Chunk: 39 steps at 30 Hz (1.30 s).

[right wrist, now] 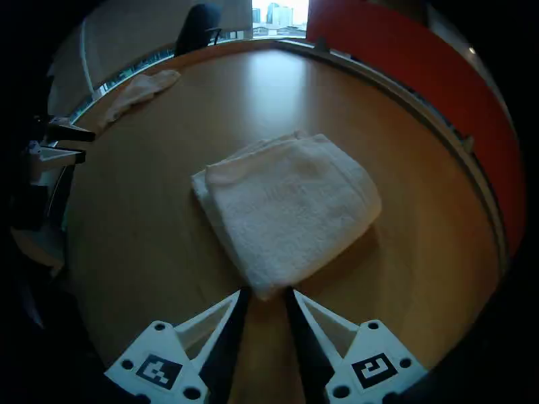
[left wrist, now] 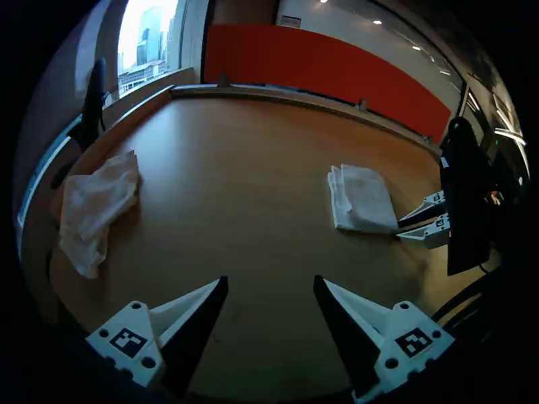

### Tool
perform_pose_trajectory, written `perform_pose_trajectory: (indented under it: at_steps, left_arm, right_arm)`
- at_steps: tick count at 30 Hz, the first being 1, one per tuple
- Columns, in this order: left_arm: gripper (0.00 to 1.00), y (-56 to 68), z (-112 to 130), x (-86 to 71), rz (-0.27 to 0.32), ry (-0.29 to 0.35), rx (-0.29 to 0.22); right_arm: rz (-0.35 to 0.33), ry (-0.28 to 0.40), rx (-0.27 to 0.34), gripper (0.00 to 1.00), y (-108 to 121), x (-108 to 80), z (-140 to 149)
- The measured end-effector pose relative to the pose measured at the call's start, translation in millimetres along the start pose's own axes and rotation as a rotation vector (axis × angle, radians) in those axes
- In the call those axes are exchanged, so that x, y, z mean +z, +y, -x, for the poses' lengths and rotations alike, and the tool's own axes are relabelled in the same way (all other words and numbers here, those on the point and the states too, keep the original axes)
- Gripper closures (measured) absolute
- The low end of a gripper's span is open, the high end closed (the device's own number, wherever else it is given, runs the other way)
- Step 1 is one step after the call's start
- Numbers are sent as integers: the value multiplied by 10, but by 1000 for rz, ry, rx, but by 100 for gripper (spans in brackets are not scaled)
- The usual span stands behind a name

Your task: Fold towel

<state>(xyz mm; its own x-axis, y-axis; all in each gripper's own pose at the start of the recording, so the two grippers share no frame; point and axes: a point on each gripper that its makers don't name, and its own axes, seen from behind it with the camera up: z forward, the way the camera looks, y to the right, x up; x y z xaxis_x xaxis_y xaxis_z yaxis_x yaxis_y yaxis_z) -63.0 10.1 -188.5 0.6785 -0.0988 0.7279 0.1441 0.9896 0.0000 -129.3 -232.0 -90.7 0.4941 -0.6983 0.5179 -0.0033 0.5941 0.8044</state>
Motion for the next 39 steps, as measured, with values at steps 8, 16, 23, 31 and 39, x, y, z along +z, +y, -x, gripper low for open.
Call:
perform_pose_trajectory:
  at_steps: [8, 16, 23, 31, 39]
  left_arm:
    - [6, 8, -1, 4, 2, 0, 2]
    - [6, 25, -1, 7, 4, 1, 0]
    - [6, 31, 1, 6, 6, 0, -1]
    - [6, 34, 12, 13, 12, -1, 1]
    - [6, 48, 13, 31, 19, 3, 5]
  right_arm:
    - [17, 4, 34, 65, -15, -6, 8]
    - [22, 14, 60, 84, -56, 4, 1]
    - [24, 15, 67, 94, -38, -3, 0]
    - [38, 22, 41, 95, 42, -73, -51]
    - [56, 48, 12, 95, 159, -238, -225]
